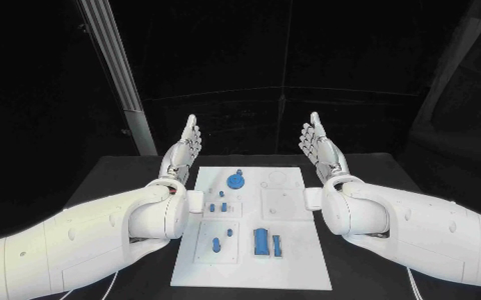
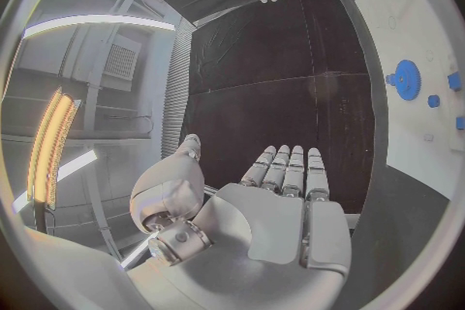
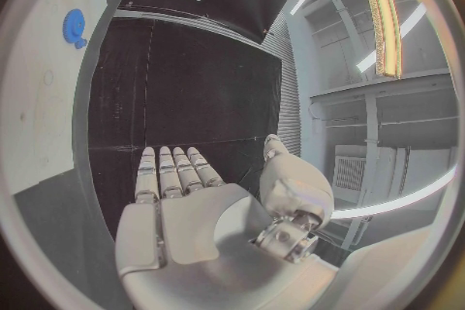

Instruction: Assemble the parts on the task board

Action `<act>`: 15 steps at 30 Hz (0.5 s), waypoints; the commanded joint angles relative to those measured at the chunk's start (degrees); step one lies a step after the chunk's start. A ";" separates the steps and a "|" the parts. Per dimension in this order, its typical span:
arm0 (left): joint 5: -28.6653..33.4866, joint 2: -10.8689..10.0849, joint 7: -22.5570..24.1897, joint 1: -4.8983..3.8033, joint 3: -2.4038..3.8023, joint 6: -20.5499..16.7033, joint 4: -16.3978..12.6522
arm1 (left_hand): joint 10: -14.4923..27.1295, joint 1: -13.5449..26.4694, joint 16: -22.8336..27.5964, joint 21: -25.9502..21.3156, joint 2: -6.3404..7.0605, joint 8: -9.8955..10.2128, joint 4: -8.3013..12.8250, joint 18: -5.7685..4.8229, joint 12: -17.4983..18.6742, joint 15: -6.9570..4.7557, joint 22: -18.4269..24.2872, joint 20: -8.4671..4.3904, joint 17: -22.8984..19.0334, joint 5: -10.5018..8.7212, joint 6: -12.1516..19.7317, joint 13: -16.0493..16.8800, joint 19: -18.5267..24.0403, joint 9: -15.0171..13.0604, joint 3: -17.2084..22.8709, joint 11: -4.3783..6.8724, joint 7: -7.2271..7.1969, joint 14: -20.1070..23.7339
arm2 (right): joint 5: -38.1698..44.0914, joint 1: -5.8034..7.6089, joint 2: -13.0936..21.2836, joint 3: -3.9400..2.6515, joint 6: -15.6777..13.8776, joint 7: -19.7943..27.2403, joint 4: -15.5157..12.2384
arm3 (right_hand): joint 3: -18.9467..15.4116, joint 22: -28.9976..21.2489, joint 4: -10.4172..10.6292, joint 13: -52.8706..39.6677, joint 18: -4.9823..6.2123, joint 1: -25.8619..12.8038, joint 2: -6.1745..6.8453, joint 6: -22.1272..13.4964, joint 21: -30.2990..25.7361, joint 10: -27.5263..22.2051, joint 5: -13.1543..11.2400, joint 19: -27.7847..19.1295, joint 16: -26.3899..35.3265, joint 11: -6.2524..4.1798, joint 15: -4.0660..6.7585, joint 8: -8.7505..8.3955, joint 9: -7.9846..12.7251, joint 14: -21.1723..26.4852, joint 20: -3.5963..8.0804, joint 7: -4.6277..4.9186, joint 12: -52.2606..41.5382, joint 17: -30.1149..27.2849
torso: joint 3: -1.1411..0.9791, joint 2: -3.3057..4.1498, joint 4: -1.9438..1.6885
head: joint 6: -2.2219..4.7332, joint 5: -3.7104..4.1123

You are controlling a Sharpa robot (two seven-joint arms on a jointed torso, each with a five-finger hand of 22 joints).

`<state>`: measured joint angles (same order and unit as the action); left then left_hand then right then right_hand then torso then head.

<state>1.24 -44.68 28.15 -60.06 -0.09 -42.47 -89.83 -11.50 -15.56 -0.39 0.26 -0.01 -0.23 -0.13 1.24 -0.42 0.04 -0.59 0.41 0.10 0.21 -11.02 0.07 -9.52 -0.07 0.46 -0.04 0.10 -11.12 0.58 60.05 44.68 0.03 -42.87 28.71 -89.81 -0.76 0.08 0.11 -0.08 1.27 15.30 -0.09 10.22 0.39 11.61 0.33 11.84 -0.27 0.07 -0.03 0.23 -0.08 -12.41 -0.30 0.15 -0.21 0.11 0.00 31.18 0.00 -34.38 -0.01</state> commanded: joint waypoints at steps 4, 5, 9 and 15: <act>-1.24 -0.01 1.65 -0.10 0.09 -1.64 -0.12 | 4.58 6.15 0.39 -0.26 0.01 0.23 0.13 -1.24 0.42 -0.04 0.59 -0.41 -0.10 -0.21 4.38 -0.07 3.69 0.07 -0.46 0.04 -0.10 4.41 | -0.58 0.11 0.01 -0.03 -1.24 1.08 -0.14 | 0.76 -0.08 -0.11 0.08 -1.27 -5.98 0.09 -4.05 -0.39 -4.55 -0.33 -4.63 0.27 -0.07 0.03 -0.23 0.08 4.91 0.30 -0.15 0.21 -0.11 | 0.00 0.00 0.00 | 0.00 0.01; -1.24 -0.01 1.65 -0.10 0.09 -1.64 -0.12 | 4.85 6.52 0.39 -0.26 0.01 0.23 0.13 -1.24 0.42 -0.04 0.59 -0.41 -0.10 -0.21 4.63 -0.07 3.95 0.07 -0.46 0.04 -0.10 4.68 | -0.58 0.11 0.01 -0.03 -1.24 1.08 -0.14 | 0.76 -0.08 -0.11 0.08 -1.27 -6.37 0.09 -4.27 -0.39 -4.83 -0.33 -4.94 0.27 -0.07 0.03 -0.23 0.08 5.15 0.30 -0.15 0.21 -0.11 | 0.00 0.00 0.00 | 0.00 0.01; -1.24 -0.01 1.65 -0.10 0.09 -1.64 -0.12 | 5.87 7.96 0.39 -0.26 0.01 0.23 0.13 -1.24 0.42 -0.04 0.59 -0.41 -0.10 -0.21 5.61 -0.07 4.78 0.07 -0.46 0.04 -0.10 5.68 | -0.58 0.11 0.01 -0.03 -1.24 1.08 -0.14 | 0.76 -0.08 -0.11 0.08 -1.27 -7.74 0.09 -5.11 -0.39 -5.84 -0.33 -6.00 0.27 -0.07 0.03 -0.23 0.08 6.29 0.30 -0.15 0.21 -0.11 | 0.00 0.00 0.00 | 0.00 0.01; -1.24 -0.01 1.65 -0.10 0.09 -1.64 -0.12 | 11.50 10.56 0.39 -0.26 0.01 0.23 0.13 -1.24 0.42 -0.04 0.59 -0.41 -0.10 -0.21 11.02 -0.07 9.52 0.07 -0.46 0.04 -0.10 11.12 | -0.58 0.11 0.01 -0.03 -1.24 1.08 -0.14 | 0.76 -0.08 -0.11 0.08 -1.27 -11.18 0.09 -10.22 -0.39 -11.61 -0.33 -11.84 0.27 -0.07 0.03 -0.23 0.08 12.41 0.30 -0.15 0.21 -0.11 | 0.00 0.00 0.00 | 0.00 0.01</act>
<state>0.82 -44.68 28.41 -60.06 -0.08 -43.75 -89.86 -1.51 -5.54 -0.39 0.26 0.01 -0.25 0.01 0.36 -0.21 -0.05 -0.08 0.03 0.05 0.21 -1.46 0.10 -0.68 -0.08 0.33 0.00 0.04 -1.47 -0.06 60.05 44.67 0.03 -43.68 28.93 -89.84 -0.37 0.08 0.01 -0.08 0.39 4.94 0.01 0.87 0.39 0.93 0.33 1.31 -0.28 0.00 -0.02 0.23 -0.07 -2.00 -0.02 0.01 -0.21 0.06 0.00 31.18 -0.01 -34.38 -0.01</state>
